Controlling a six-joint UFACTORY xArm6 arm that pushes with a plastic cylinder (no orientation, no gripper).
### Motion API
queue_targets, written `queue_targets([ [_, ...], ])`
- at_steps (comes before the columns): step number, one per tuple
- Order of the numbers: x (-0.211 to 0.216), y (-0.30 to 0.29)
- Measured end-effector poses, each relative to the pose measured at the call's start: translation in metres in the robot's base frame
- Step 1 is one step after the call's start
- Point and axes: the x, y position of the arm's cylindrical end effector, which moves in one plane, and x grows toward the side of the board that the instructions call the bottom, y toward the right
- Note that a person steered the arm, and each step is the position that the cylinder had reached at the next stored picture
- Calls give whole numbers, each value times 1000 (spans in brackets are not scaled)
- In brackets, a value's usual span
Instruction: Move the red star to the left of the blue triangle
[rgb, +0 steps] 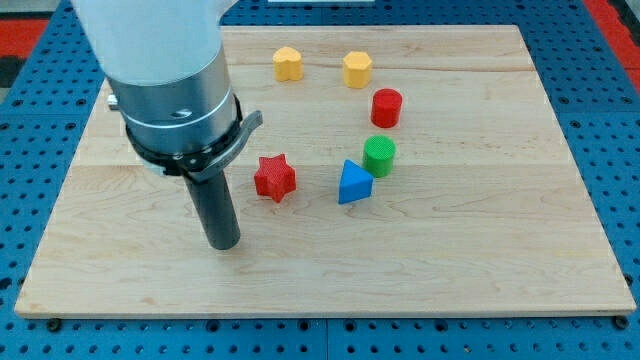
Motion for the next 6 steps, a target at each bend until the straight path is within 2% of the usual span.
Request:
queue_targets([
  [3, -3, -53],
  [6, -12, -60],
])
